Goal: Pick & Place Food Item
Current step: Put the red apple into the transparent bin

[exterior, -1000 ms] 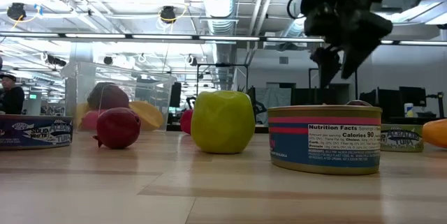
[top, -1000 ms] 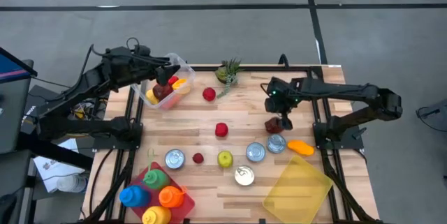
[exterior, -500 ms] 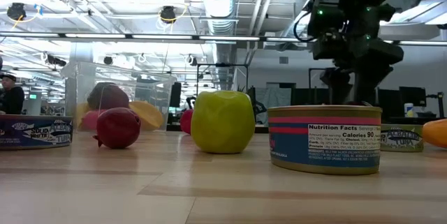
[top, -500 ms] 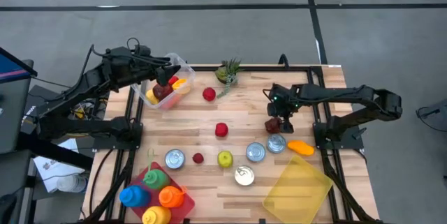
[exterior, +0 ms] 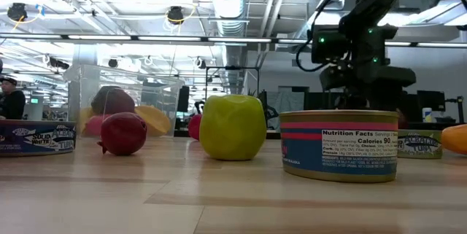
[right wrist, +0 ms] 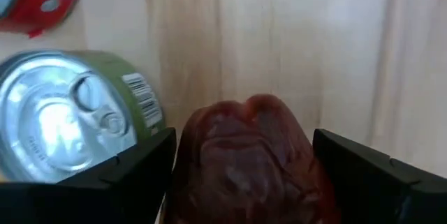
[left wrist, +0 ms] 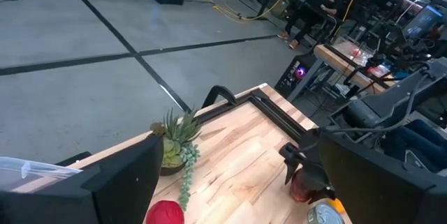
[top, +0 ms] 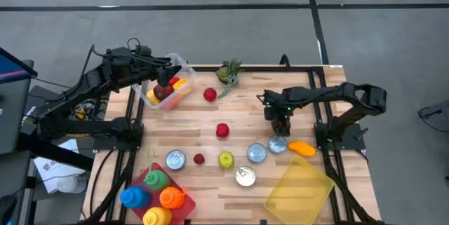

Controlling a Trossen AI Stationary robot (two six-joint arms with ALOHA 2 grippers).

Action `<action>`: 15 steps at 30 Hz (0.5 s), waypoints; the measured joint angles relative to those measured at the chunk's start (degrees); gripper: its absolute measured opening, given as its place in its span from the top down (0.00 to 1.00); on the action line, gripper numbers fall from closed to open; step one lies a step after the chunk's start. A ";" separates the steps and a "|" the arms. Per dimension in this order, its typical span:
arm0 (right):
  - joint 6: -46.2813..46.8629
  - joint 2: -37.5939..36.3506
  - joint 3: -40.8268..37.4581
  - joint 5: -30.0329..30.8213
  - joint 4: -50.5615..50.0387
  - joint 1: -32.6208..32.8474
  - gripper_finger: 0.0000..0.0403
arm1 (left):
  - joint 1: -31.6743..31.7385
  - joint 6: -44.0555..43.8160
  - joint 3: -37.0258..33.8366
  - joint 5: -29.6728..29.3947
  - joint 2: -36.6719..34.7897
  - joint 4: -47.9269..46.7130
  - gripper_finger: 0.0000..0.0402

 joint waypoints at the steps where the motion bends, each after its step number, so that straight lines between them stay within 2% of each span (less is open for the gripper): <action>1: 0.12 0.30 0.14 0.02 0.22 -0.04 0.21 | 0.00 -0.02 0.00 0.01 0.00 0.00 0.07; 9: 1.29 0.37 0.19 0.39 -0.77 0.02 0.34 | 0.00 0.00 0.00 0.05 0.00 0.00 0.07; 15: 1.50 -0.51 3.20 -1.19 -2.96 -0.21 0.35 | 0.00 -0.02 0.00 0.10 0.00 0.00 0.07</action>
